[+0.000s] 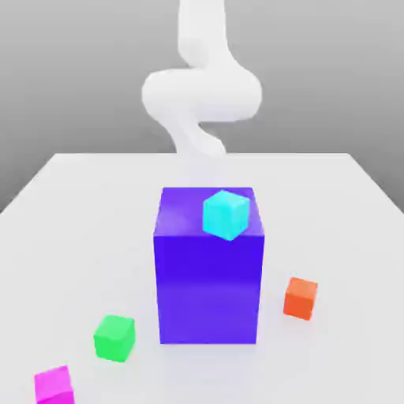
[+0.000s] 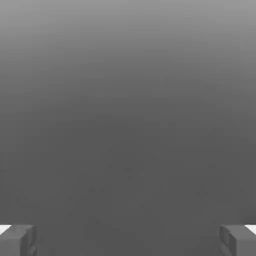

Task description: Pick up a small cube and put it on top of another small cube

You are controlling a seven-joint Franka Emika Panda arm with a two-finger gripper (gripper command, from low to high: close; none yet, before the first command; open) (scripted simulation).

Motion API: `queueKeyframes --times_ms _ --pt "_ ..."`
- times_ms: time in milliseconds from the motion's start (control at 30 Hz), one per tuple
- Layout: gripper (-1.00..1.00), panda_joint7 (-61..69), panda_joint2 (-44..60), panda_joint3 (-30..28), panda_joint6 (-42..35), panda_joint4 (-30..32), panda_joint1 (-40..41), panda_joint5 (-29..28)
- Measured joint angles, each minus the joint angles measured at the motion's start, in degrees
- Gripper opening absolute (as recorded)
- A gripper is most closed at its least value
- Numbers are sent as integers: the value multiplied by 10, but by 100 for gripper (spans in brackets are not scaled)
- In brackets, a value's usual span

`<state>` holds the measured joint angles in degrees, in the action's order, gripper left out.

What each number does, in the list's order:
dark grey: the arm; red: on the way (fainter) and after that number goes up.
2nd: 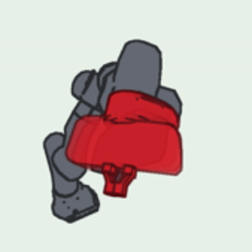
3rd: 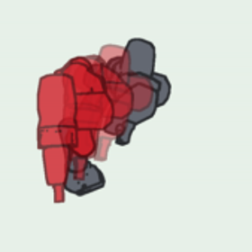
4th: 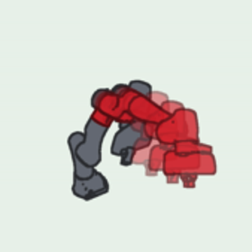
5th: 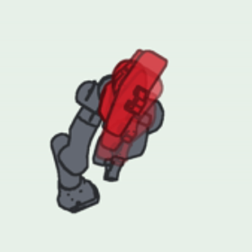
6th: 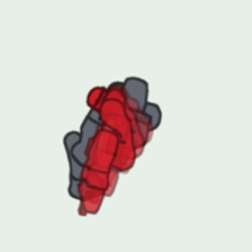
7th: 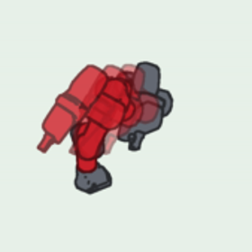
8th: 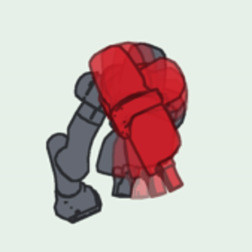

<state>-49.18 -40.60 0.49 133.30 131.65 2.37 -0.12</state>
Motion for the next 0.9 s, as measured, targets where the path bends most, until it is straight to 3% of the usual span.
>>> queueKeyframes --times_ms 567,900 --pt "0 -241 357 -13 104 -9 114 -25" --pt "0 -345 564 -41 165 -14 154 11"
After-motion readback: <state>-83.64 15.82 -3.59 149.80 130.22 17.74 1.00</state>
